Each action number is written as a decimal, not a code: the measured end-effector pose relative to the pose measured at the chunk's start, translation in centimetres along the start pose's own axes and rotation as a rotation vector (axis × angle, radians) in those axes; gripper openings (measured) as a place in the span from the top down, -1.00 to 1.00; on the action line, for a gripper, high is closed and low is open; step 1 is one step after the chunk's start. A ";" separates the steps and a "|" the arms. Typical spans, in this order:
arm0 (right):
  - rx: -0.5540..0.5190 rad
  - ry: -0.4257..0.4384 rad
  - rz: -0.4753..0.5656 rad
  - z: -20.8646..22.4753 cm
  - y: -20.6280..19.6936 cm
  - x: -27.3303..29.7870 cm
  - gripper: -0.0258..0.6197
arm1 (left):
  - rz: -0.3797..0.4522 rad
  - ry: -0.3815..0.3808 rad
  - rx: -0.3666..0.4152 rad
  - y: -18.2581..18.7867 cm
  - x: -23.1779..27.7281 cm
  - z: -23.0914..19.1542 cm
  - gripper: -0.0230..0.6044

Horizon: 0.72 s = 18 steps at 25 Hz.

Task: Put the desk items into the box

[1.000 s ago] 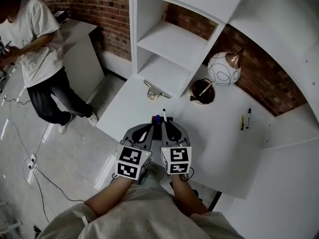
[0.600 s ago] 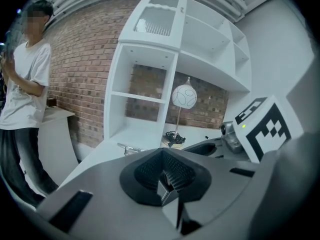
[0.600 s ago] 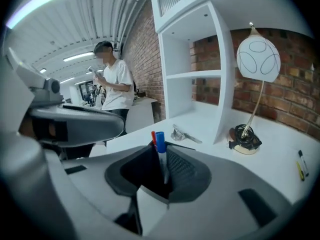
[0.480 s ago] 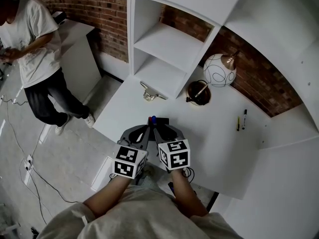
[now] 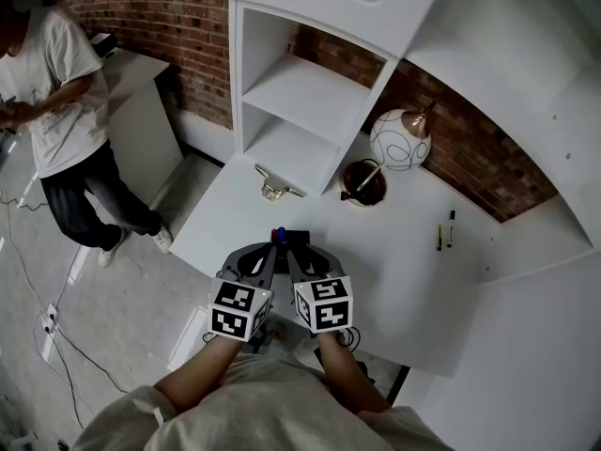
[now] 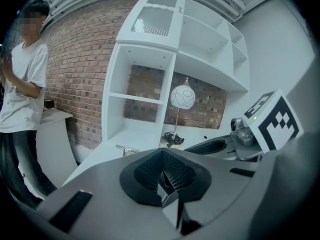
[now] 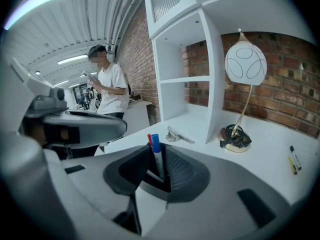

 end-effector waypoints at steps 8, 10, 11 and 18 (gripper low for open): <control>0.014 -0.032 0.128 -0.8 2.0 -2.9 0.83 | 0.037 -0.016 0.035 1.1 -0.6 0.1 0.91; 0.006 -0.053 0.170 -1.0 2.5 -4.0 0.84 | 0.052 -0.021 0.043 1.6 -1.0 0.2 0.91; 0.004 -0.064 0.192 -1.1 2.8 -4.6 0.85 | 0.060 -0.022 0.051 2.0 -1.3 0.3 0.91; -0.017 -0.119 0.319 -1.5 4.0 -8.8 0.86 | 0.140 -0.022 0.110 4.1 -3.7 1.7 0.91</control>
Point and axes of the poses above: the fingertips, and each gripper's own axes: x forward along the fingers, z to its right, y out of its top, the point moved 8 cm from there along -x, backward along the fingers, and after that the axes turned 12 degrees about -z, right-handed, at the moved point
